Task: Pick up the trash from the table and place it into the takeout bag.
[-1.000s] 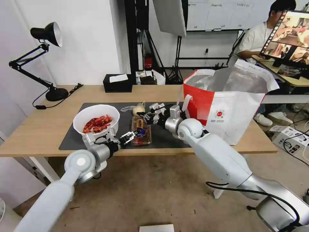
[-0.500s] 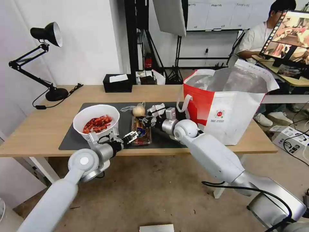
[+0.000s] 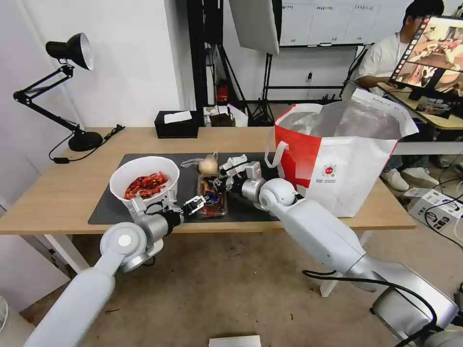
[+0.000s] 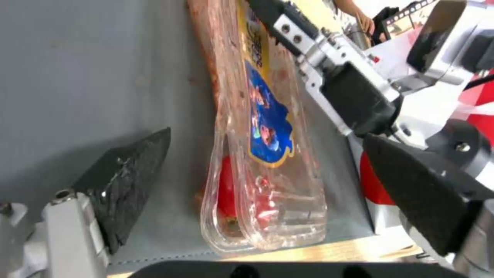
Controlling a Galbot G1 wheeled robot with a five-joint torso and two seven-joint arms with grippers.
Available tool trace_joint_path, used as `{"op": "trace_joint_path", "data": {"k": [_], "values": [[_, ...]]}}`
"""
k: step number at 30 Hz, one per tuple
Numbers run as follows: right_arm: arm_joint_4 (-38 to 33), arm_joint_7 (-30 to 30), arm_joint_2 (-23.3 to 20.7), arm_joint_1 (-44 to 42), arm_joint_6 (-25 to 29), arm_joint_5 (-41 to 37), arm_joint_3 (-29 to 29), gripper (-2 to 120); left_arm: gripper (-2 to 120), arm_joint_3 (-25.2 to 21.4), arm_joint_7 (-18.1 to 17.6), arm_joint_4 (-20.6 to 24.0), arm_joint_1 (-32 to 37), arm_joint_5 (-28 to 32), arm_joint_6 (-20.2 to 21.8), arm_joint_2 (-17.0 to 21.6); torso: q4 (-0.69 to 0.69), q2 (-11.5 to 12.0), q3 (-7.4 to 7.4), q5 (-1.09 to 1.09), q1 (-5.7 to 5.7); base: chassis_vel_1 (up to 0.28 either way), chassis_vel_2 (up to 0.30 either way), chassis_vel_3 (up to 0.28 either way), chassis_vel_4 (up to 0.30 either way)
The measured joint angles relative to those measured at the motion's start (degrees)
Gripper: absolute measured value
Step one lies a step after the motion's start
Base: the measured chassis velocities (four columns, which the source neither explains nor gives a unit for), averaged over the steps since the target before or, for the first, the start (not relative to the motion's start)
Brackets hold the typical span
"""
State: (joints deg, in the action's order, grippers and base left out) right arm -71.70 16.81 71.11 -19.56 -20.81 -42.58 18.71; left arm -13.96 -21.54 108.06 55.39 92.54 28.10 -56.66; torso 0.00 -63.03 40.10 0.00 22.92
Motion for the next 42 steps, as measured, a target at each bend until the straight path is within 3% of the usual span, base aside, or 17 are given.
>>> {"op": "trace_joint_path", "data": {"k": [21,29,37,42], "values": [[-0.2,-0.1,0.0,0.0,0.0,0.1,0.0,0,100,0.7,-0.4,-0.6,-0.3,-0.3,0.4,-0.5,0.00,0.0,0.00,0.00,0.00,0.000,0.000,0.000,0.000],[-1.4,-0.2,-0.8,-0.8,0.0,0.0,-0.4,0,99,3.1,-1.2,-2.6,-2.8,-0.5,-1.7,-1.9,0.00,0.0,0.00,0.01,0.00,0.000,0.000,0.000,0.000],[-1.5,-0.4,-0.8,-1.0,0.1,0.0,-0.4,0,64,3.6,-1.3,-2.9,-2.6,-1.0,-1.6,-1.7,0.00,0.0,0.00,0.00,0.00,0.000,0.000,0.000,0.000],[-1.6,-0.4,-0.8,-1.0,0.1,0.0,-0.4,0,50,3.5,-1.3,-3.0,-2.5,-1.0,-1.5,-1.5,0.00,0.0,0.00,0.00,0.00,0.000,0.000,0.000,0.000]]}}
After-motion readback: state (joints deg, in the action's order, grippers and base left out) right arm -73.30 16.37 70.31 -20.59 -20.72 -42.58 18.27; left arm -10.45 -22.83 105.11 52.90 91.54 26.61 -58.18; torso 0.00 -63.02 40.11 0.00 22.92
